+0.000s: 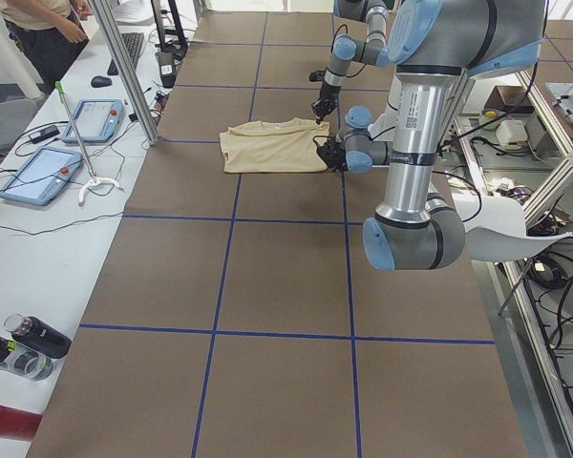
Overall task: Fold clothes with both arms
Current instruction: 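Grasp the shirt's two corners nearest the robot with both grippers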
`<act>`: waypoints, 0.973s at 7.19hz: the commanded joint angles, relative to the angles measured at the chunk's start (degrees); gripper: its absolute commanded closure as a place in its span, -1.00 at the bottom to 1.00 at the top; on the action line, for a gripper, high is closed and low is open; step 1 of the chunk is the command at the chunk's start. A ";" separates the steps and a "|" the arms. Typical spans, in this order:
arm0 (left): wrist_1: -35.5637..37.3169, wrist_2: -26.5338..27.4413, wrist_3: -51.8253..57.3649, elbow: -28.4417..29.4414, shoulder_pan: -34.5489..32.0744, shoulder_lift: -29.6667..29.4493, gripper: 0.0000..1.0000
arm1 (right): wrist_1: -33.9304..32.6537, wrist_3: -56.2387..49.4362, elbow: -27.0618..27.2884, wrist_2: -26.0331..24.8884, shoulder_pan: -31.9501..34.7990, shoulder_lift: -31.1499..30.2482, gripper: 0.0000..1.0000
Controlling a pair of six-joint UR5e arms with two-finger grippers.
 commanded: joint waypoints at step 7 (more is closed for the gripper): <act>3.24 -0.17 0.89 0.16 -0.67 -1.51 0.10 | -0.09 0.09 0.75 0.00 0.08 -0.07 1.00</act>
